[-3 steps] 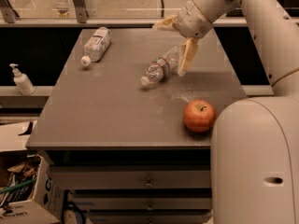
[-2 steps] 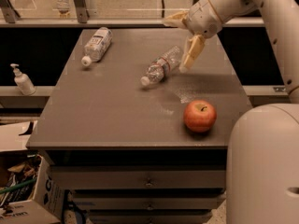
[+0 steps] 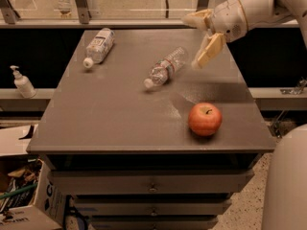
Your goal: Knock water bottle over
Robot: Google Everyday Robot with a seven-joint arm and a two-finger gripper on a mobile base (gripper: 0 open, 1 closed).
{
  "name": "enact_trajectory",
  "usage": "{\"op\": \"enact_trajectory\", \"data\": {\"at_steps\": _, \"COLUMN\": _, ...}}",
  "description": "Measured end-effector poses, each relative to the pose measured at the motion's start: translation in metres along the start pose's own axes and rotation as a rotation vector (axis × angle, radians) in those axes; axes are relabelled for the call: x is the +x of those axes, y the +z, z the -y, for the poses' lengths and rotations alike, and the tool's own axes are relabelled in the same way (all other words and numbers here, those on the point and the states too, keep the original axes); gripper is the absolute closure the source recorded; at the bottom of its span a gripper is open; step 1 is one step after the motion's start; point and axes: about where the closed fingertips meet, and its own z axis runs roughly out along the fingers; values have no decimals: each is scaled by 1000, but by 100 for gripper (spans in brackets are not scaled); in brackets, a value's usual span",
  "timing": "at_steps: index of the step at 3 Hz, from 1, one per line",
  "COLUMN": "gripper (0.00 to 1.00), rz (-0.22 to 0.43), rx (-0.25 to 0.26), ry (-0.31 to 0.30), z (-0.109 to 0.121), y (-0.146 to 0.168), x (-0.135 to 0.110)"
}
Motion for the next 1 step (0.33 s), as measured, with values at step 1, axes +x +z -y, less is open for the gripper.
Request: {"op": "enact_trajectory", "data": {"at_steps": 1, "gripper": 0, "rz": 13, "rx": 5, "ry": 13, "z": -2, "y": -4, "x": 1}}
